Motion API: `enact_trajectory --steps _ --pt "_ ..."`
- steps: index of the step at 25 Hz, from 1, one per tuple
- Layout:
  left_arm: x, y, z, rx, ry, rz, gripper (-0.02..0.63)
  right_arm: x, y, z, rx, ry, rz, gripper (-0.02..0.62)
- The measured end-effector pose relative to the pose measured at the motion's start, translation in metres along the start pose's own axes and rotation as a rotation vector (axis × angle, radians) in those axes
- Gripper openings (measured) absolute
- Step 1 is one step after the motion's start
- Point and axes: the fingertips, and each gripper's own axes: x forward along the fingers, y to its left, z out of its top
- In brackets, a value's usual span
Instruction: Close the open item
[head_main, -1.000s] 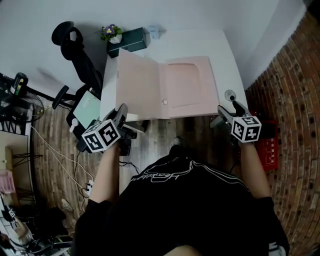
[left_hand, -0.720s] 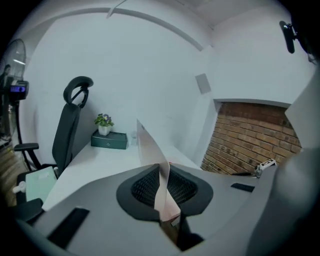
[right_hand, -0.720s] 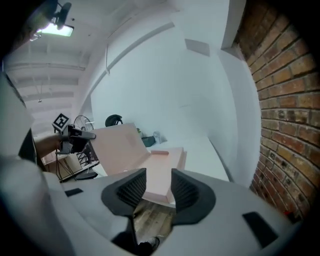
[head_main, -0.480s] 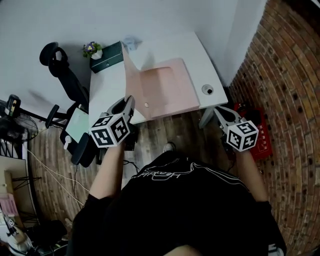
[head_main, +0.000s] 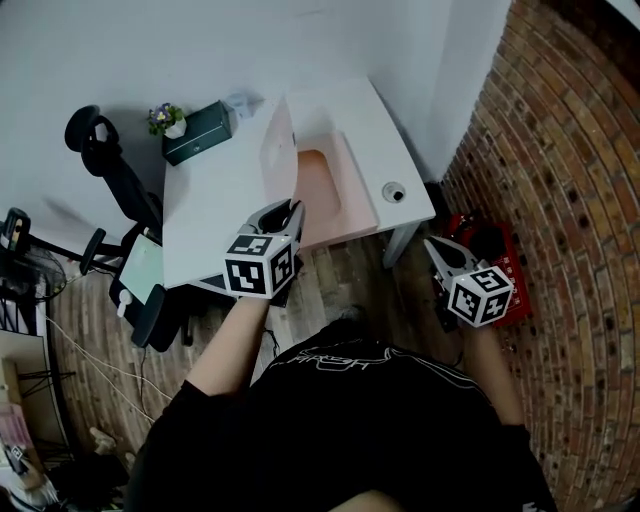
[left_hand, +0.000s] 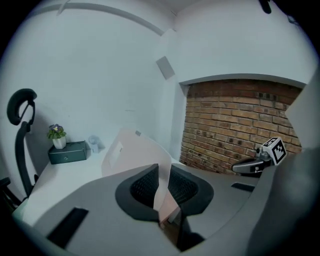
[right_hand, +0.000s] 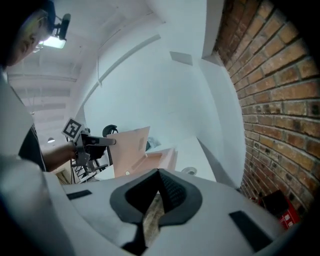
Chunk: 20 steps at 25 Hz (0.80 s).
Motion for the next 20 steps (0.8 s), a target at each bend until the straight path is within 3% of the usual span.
enact_trajectory --steps 6,10,20 --pt "0.038 -0.028 -0.014 0.001 0.045 -0.096 0.063 0.009 0.007 -0.007 0.043 0.022 0.014 0.003" --pt "0.063 -0.042 -0.031 -0.029 0.078 -0.166 0.072 0.0 -0.001 -0.015 0.036 0.068 -0.027 0.003" --pt "0.122 -0.06 -0.094 -0.007 0.248 -0.195 0.089 -0.026 -0.035 -0.028 0.078 0.103 -0.127 0.003"
